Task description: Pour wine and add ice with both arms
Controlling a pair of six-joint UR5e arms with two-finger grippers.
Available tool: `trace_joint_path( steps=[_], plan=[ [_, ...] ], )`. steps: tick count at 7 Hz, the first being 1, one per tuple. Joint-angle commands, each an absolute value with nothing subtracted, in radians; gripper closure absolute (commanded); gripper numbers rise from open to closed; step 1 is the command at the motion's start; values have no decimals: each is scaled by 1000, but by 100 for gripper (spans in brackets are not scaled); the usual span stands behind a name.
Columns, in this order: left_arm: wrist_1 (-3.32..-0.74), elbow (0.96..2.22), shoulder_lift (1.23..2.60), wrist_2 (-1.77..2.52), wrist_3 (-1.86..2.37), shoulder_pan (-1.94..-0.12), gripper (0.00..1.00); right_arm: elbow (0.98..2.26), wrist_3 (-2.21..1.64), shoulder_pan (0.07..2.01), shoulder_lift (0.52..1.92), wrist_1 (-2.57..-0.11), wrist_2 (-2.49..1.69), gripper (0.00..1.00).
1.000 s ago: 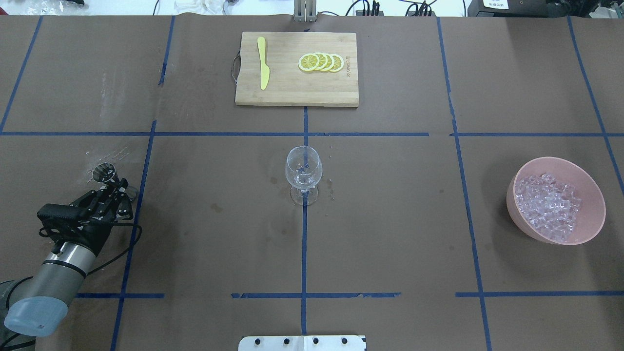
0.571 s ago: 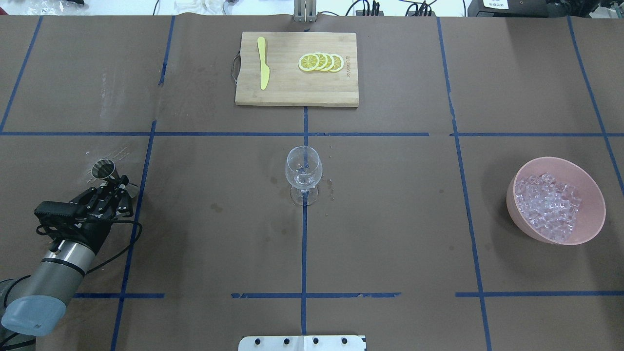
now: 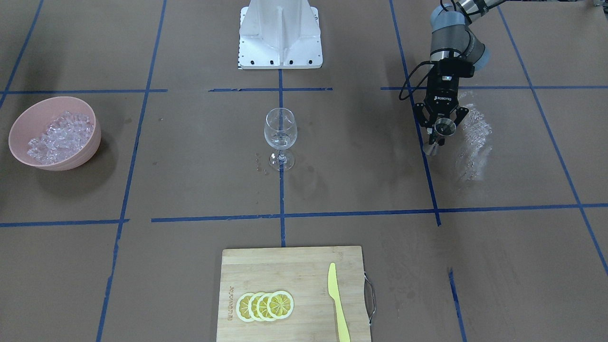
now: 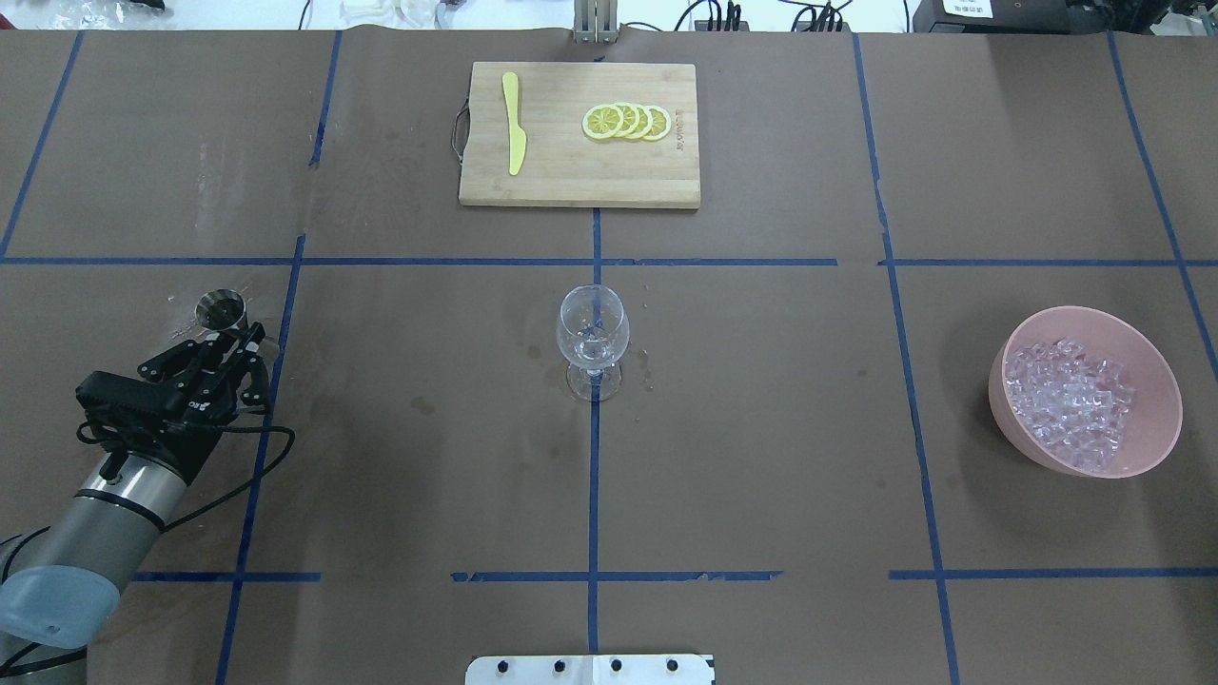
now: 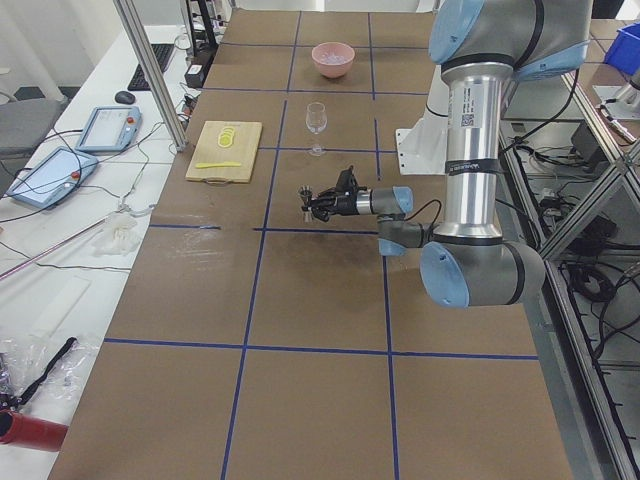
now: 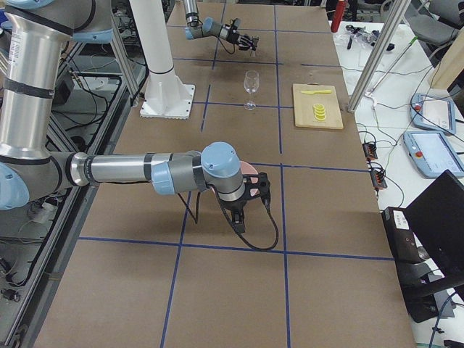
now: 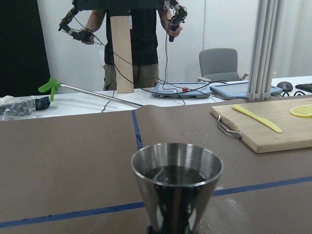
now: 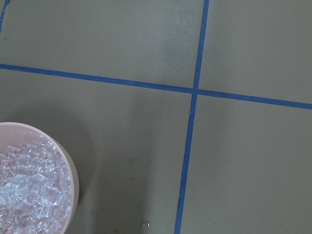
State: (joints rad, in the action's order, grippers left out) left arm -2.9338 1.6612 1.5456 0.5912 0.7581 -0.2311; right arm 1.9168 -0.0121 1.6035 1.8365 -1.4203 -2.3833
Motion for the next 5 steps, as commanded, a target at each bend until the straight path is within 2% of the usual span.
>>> trace_joint_path(
  steps=[1, 3, 5],
  plan=[
    [-2922, 1695, 1671, 644, 567, -280, 100, 1919, -12, 1612, 1838, -1420, -2384, 0],
    [-2823, 1701, 1776, 761, 482, -350, 100, 1924, -12, 1621, 1847, -1420, -2385, 0],
    [-2751, 1776, 1825, 756, 273, -344, 100, 1928, -12, 1624, 1853, -1420, -2385, 0]
  ],
)
